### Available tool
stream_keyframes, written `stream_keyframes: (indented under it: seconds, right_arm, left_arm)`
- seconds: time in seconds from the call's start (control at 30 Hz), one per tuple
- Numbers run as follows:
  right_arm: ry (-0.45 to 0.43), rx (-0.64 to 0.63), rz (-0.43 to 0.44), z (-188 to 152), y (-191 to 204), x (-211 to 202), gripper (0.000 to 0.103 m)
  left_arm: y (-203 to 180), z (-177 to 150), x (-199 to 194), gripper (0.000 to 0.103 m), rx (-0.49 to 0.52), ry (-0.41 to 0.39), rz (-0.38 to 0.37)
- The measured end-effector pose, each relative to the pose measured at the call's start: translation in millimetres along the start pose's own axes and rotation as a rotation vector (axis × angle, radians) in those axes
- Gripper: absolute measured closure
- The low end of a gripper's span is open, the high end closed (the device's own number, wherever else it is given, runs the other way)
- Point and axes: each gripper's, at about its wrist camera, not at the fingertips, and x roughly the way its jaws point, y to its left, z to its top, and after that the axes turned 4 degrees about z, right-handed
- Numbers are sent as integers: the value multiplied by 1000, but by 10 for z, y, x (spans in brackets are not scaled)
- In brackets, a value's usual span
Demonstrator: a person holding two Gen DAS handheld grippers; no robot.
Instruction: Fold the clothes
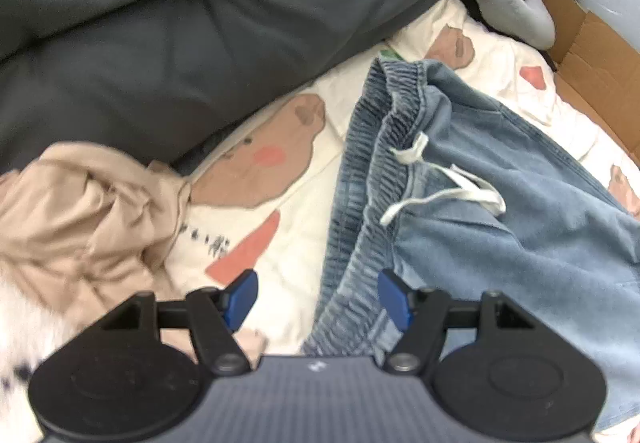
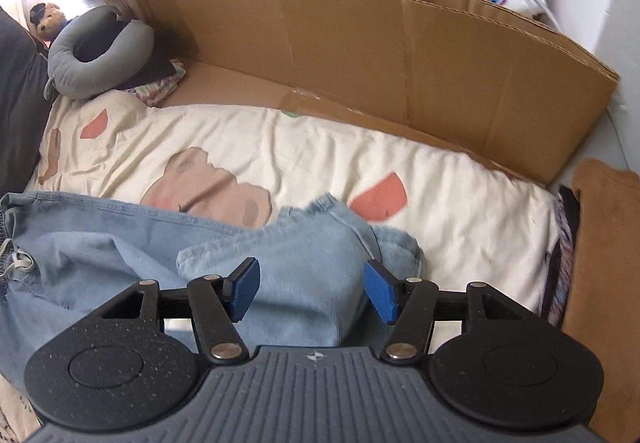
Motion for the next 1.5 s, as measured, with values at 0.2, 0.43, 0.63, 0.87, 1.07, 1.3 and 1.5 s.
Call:
stream_keyframes:
  seconds: [0.2,0.43,0.63,0.87,1.07,1.3,1.5]
  right_arm:
    - [24,-63,24,239,-18,532,38]
    - [63,-130,30,358,-28,1076,35]
    - [118,-162,11,372,-40,1420,35]
    - [190,-138,10,373,-195,1751,34]
    - [173,-202,25,372,-174,1770,73]
    - [116,-252,-13,448,-152,1559,94]
    - [26,-227,-111,544,-359,1200,96]
  left_arm:
    - [-22,-164,-60,34,-14,15,7]
    - [-16,-274,73,34,-72,39,21]
    - [-62,-373,150,32,-128,48,56]
    - [-123,-578,229,31,-204,75,33]
    - [-179,-623,224,31,-183,78,31]
    - [-132,-619,205,31,-184,74,39]
    - [-123,-657,221,31,-186,82,34]
